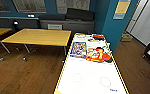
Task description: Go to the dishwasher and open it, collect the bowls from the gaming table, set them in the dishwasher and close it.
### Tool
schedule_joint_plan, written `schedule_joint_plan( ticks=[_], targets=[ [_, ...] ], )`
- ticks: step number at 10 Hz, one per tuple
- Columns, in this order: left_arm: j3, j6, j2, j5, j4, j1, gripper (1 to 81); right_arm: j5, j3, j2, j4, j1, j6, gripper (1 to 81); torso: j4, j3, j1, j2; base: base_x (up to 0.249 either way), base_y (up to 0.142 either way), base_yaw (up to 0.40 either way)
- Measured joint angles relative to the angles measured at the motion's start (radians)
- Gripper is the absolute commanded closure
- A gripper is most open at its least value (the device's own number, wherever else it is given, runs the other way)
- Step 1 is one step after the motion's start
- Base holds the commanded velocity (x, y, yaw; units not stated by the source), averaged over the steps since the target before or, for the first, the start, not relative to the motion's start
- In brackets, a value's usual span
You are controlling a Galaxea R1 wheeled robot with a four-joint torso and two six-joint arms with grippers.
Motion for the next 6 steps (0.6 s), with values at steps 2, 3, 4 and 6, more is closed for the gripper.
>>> schedule_joint_plan(
  ticks=[2,3,4,6],
  targets=[
    [-0.065,0.001,0.068,-0.045,0.013,0.084,81.1,0.0,-0.002,0.001,0.001,-0.002,0.0,81.1,0.0,0.0,0.0,0.0,0.0,0.0,0.0],
    [-0.11,0.003,0.098,-0.055,0.012,0.129,81.1,0.0,-0.009,0.005,0.001,-0.007,0.0,81.1,0.0,0.0,0.0,0.0,0.0,0.0,0.0],
    [-0.158,0.028,0.112,-0.064,0.008,0.164,81.1,-0.001,-0.017,0.007,0.001,-0.012,0.0,81.1,0.0,0.0,0.0,0.0,0.0,0.0,0.0],
    [-0.212,0.194,0.152,-0.06,-0.109,0.216,81.1,-0.001,-0.035,0.021,0.001,-0.013,0.0,81.1,0.0,0.0,0.0,0.0,0.0,0.0,0.0]
  ],
)
